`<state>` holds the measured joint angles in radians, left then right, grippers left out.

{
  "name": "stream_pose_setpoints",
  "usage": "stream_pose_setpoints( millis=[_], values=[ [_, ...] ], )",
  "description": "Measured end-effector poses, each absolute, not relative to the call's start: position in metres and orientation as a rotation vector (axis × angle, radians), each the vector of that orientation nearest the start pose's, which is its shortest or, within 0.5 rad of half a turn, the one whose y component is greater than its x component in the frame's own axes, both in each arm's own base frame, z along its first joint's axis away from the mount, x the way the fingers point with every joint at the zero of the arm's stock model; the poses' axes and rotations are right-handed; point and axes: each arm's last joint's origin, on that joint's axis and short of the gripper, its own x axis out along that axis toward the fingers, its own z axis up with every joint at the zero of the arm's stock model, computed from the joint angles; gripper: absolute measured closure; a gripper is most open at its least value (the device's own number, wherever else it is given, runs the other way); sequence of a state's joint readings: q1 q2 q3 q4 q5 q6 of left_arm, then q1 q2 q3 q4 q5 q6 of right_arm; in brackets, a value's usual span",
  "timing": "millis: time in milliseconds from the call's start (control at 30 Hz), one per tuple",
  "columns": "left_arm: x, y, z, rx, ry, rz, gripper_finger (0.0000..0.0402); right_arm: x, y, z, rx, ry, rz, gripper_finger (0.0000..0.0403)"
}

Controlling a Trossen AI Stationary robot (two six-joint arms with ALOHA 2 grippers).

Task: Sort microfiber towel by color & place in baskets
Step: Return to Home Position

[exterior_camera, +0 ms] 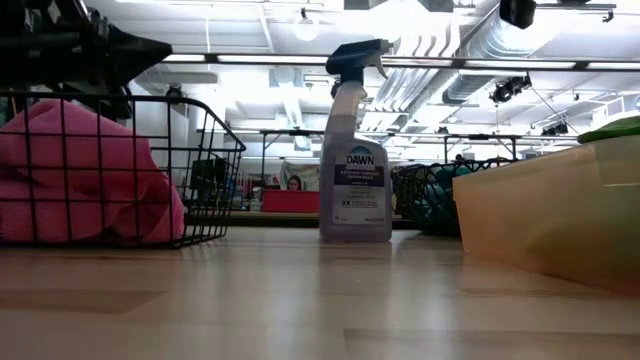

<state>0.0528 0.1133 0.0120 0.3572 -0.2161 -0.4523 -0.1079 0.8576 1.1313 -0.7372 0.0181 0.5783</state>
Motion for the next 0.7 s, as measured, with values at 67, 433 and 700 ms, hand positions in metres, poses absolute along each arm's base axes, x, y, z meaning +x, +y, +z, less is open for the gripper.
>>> stream_pose_setpoints(
  millis=[67,433,700],
  values=[
    [0.100,0.011,0.193,-0.504,-0.317,0.199,0.0401,0.152,-0.008,0.383,0.560,0.434,-0.228,0.0402],
    [0.100,0.011,0.193,-0.535,-0.317,0.192,0.0401,0.130,0.055,0.373,0.369,0.469,-0.091,0.0403],
    [0.100,0.011,0.192,-0.535,-0.315,0.193,0.0401,0.118,0.053,0.318,0.446,0.143,0.019,0.0403]
  ],
)
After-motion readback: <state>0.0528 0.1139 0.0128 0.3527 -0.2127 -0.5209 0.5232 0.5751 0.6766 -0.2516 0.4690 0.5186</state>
